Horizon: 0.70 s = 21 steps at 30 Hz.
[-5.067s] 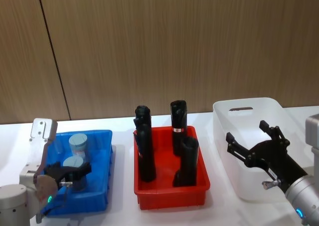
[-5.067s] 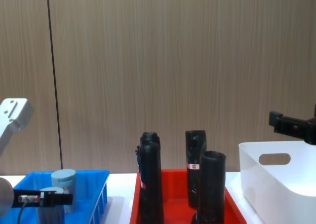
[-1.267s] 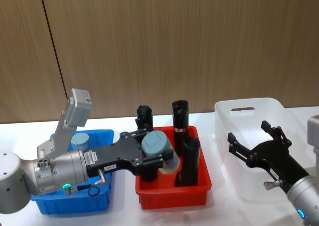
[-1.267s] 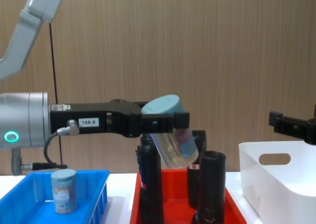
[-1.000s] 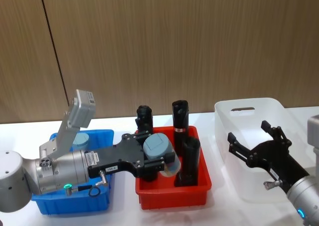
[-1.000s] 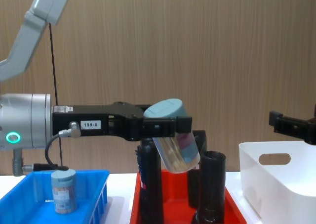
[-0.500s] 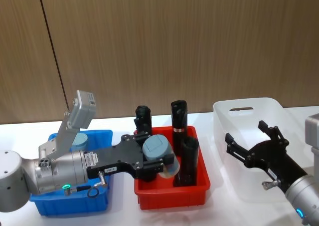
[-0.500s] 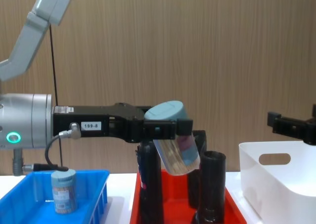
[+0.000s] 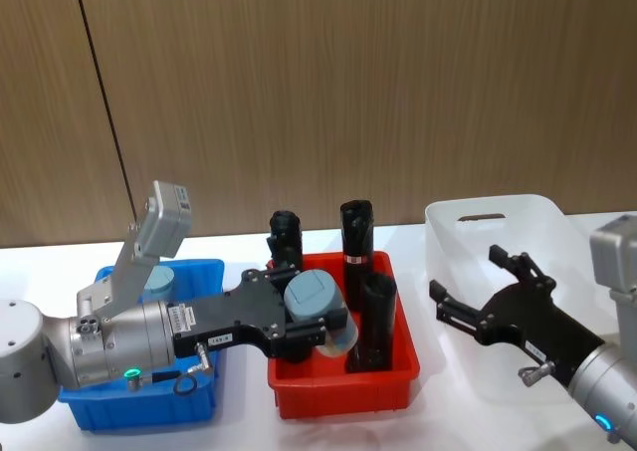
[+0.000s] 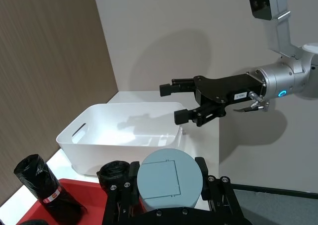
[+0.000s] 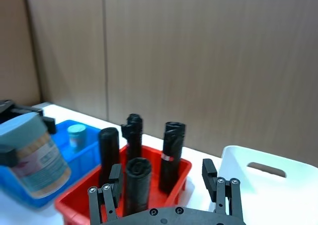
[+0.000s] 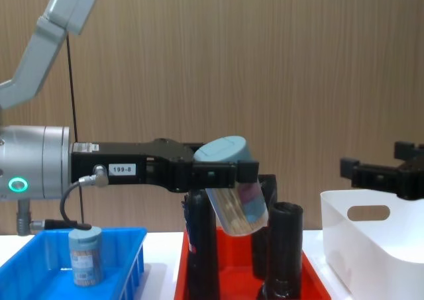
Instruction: Pick the cotton swabs from the blue box and place them into the white box.
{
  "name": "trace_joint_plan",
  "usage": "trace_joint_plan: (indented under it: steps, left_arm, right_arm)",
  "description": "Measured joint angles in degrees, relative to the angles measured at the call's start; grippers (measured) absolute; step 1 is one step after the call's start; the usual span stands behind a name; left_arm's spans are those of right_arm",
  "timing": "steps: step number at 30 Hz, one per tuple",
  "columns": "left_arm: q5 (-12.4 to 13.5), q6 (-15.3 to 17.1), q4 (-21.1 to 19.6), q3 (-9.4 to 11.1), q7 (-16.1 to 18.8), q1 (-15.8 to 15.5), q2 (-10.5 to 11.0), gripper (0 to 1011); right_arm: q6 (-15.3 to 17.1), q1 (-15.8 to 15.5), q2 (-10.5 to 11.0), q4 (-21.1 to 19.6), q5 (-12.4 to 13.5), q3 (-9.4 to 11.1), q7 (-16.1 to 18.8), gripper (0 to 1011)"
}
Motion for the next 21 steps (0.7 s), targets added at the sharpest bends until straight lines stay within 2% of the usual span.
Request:
trace_joint_plan:
  steps: [21]
  left_arm:
    - [0.1,0.0,0.0,0.0,0.0,-0.1,0.0,669]
  right_arm:
    - [6.8,4.2,3.5,0.8,1.9,0.6,19.7,1002]
